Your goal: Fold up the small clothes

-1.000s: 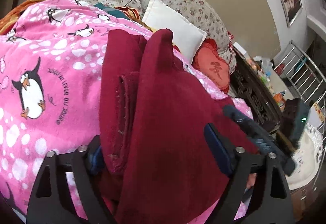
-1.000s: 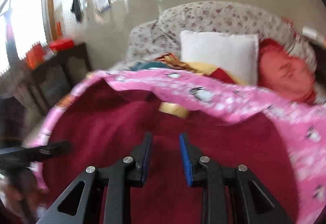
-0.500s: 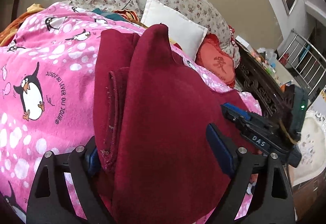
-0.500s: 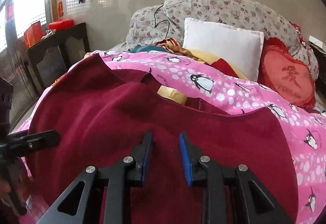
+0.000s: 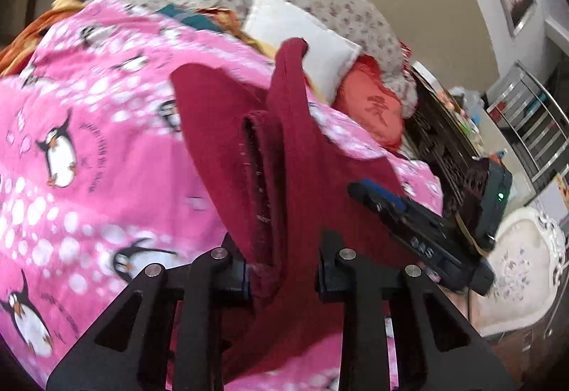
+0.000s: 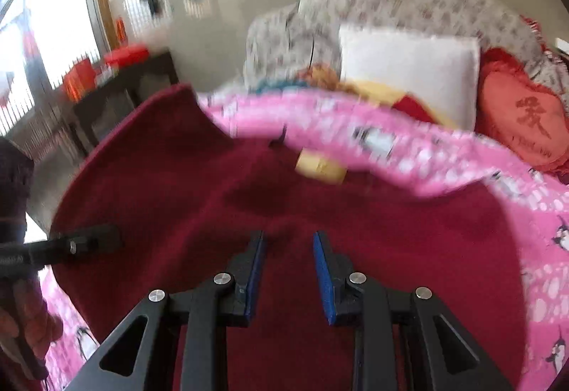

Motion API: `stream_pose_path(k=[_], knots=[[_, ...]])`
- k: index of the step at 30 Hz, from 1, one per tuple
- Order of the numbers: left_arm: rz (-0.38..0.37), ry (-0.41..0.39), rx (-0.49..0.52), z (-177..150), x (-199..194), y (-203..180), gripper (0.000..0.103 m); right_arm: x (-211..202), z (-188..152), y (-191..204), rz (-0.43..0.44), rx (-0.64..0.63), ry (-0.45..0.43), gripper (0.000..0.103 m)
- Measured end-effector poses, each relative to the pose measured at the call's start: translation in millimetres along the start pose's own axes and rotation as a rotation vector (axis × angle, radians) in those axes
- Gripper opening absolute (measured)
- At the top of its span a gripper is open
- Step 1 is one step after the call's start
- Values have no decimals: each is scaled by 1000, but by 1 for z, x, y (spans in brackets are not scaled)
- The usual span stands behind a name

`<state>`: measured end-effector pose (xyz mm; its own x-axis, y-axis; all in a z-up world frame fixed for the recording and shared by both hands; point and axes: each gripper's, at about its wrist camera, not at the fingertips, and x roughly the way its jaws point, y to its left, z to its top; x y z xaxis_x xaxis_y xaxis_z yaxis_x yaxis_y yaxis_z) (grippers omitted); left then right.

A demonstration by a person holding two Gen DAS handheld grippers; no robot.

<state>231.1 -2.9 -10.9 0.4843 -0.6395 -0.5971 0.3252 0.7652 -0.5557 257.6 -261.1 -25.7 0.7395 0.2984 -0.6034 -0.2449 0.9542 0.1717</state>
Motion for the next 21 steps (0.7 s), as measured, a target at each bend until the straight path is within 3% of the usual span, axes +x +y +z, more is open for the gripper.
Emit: stream_pose_path(k=[1, 3, 6, 10, 13, 15, 17, 18, 21], knots=[[2, 8, 10, 0, 0, -12, 24, 5, -1, -4, -18, 2, 10, 25], [9, 23, 34, -1, 2, -38, 24, 38, -7, -16, -13, 21, 178, 25], [34, 40, 77, -2, 7, -79, 24, 9, -8, -54, 155, 218, 112, 26], [59, 45, 124, -8, 26, -126, 24, -46, -18, -113, 292, 449, -46, 55], [38, 66, 149, -18, 55, -156, 24, -50, -39, -156, 471, 673, -43, 59], [26, 100, 160, -31, 80, -170, 25, -48, -55, -177, 592, 813, -86, 61], [27, 130, 196, -46, 102, -180, 34, -47, -65, -188, 668, 901, -121, 63], [4, 139, 207, -51, 105, -182, 44, -45, -68, -192, 697, 929, -132, 64], [-148, 155, 165, -53, 95, -179, 59, -43, -65, -188, 682, 902, -115, 65]])
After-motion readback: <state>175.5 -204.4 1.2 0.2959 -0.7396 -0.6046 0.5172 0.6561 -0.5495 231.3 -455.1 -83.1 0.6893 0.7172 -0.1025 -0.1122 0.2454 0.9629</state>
